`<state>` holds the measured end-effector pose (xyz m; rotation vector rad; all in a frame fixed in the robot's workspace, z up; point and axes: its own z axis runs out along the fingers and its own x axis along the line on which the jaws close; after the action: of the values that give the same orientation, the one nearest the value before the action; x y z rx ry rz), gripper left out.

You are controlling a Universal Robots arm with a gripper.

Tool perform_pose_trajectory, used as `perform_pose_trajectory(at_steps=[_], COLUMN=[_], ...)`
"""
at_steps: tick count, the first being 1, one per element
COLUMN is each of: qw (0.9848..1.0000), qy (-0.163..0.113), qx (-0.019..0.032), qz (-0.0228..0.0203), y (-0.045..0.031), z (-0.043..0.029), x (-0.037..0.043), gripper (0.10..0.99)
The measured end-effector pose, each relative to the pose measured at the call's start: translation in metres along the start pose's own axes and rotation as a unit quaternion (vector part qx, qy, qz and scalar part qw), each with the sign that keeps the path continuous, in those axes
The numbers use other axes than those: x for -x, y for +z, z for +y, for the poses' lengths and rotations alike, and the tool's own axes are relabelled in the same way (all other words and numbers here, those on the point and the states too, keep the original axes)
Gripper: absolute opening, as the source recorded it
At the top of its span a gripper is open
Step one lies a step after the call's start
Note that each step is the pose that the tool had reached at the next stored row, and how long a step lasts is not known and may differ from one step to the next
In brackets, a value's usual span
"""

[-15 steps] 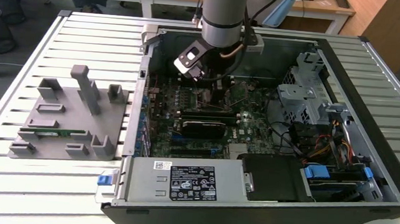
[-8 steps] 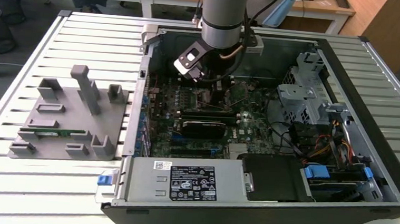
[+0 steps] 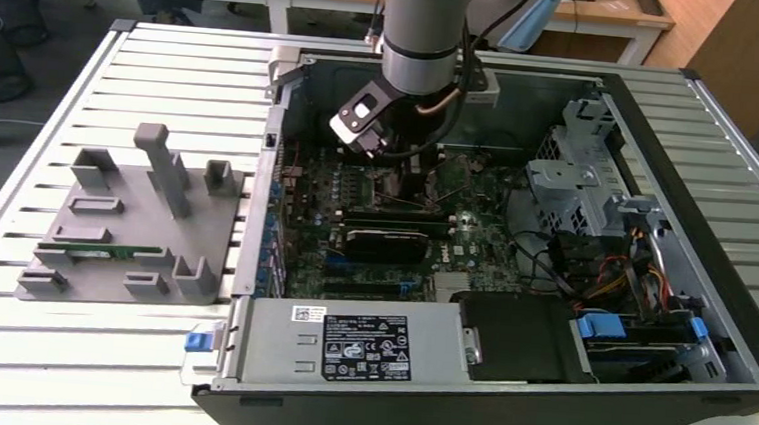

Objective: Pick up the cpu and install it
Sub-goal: 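Place the cpu into insertion slot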

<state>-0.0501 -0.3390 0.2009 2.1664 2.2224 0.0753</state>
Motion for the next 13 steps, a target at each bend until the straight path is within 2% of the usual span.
perform_pose_trajectory(at_steps=[13], qw=[1.0], qy=[0.002], qx=[-0.0003], qz=[-0.0005], y=[0.006], z=[-0.0005], x=[0.0002], gripper=[0.525])
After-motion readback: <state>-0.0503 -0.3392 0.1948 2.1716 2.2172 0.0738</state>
